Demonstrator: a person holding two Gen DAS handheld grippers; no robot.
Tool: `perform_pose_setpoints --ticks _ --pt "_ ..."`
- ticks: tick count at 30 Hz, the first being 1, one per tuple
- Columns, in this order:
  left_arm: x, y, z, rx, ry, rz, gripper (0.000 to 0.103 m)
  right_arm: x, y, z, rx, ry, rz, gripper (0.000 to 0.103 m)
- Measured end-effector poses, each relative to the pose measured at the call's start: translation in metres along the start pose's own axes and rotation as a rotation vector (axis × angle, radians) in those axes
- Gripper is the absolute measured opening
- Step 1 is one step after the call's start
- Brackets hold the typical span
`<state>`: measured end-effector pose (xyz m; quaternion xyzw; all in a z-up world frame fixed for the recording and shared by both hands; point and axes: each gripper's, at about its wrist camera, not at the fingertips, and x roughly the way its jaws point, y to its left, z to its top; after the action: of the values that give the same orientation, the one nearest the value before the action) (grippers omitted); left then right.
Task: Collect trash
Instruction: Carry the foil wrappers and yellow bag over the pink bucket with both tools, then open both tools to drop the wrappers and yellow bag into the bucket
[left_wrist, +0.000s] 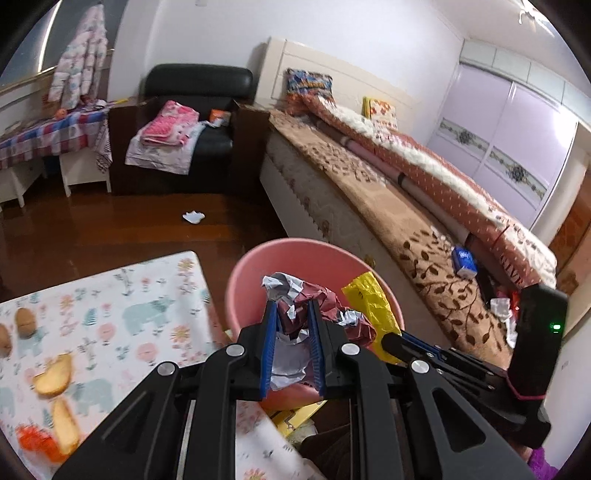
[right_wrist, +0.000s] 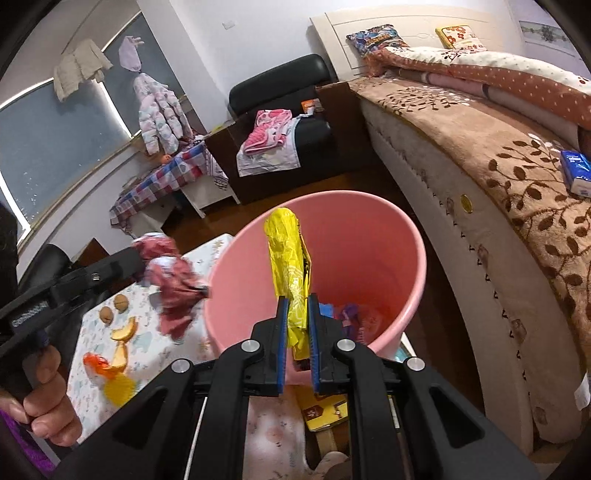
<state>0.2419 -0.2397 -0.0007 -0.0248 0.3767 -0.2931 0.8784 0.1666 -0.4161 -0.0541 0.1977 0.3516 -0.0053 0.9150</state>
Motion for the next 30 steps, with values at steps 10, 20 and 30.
perform_pose_setpoints --ticks 10,20,30 --pt "0.047 -0.001 -0.006 -0.004 0.066 0.018 0.017 0.020 -0.011 -0.003 0.019 0.030 -0.020 0.010" --pt "0.047 -0.002 -0.010 0.004 0.045 0.031 0.044 0.027 -0.007 -0.003 0.003 0.039 -0.044 0.019" --pt "0.026 0.001 -0.014 -0.004 0.033 0.026 0.044 0.018 -0.001 -0.010 -0.010 0.030 -0.058 0.023"
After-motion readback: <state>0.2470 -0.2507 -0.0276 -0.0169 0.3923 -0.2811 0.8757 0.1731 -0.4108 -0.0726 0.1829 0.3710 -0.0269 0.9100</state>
